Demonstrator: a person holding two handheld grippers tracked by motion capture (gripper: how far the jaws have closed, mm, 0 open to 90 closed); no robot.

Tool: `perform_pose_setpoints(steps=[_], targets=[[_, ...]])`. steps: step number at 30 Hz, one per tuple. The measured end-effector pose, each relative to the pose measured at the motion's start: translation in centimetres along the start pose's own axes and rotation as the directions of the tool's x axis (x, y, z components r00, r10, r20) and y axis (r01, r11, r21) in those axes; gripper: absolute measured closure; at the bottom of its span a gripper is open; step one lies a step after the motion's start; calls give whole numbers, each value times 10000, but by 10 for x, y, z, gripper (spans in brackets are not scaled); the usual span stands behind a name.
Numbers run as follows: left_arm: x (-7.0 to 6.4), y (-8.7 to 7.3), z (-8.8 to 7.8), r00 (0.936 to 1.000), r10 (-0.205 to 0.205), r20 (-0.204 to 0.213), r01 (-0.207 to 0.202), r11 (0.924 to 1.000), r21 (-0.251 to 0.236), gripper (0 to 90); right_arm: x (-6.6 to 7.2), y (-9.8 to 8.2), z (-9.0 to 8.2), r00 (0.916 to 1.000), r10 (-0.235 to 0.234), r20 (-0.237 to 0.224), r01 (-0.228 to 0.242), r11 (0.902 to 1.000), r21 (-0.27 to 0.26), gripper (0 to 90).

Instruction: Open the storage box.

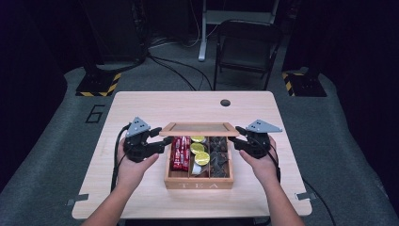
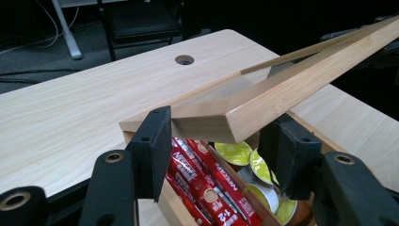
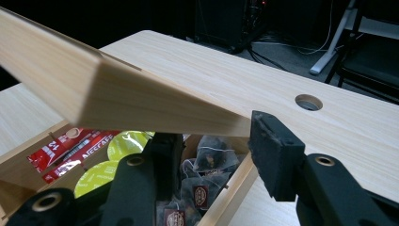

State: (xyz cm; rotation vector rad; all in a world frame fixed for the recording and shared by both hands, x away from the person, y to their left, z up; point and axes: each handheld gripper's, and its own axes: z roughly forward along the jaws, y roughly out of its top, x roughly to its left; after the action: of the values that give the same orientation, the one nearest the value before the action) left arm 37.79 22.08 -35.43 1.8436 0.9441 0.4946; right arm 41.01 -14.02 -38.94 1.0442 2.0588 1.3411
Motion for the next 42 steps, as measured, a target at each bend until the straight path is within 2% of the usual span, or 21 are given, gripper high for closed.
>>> perform_pose_setpoints(steps=[5, 10, 13, 20, 25, 27, 31, 34, 38, 42], targets=[[0, 1, 1, 9999, -123, -47, 122, 9998, -151, 450, -2, -1, 4, 10000, 74, 63, -74, 10000, -19, 579], [-1, 0, 0, 9998, -148, -91, 146, 9996, -254, 454, -5, -1, 7, 10000, 29, -66, -29, 10000, 58, 592], [-1, -4, -1, 9997, -175, -145, 169, 9991, -398, 479, -7, 0, 8, 9997, 128, -188, -127, 9999, 72, 591], [-1, -15, 1, 9991, -348, -231, 341, 9990, -303, 481, -8, 1, 9, 9998, 150, -161, -150, 9999, 35, 592], [-1, -28, 9, 9977, -614, -278, 610, 9980, -132, 484, -9, 2, 10, 9994, 295, -193, -296, 9996, -22, 592], [-1, -35, 15, 9957, -880, -301, 879, 9961, -56, 488, -10, 3, 10, 9992, 322, -217, -325, 9994, -102, 592], [-2, -46, 24, 9929, -1141, -332, 1141, 9935, -2, 494, -11, 3, 11, 9990, 367, -249, -371, 9992, -139, 591], [-3, -54, 30, 9921, -1159, -473, 1160, 9932, -1, 514, -11, 3, 11, 9991, 339, -246, -342, 9993, -141, 591], [-2, -63, 42, 9883, -1400, -599, 1411, 9899, 145, 530, -11, 3, 11, 9991, 356, -243, -360, 9992, -147, 591], [-1, -70, 51, 9882, -1371, -680, 1397, 9896, 348, 536, -11, 3, 11, 9991, 335, -243, -338, 9993, -137, 591]])
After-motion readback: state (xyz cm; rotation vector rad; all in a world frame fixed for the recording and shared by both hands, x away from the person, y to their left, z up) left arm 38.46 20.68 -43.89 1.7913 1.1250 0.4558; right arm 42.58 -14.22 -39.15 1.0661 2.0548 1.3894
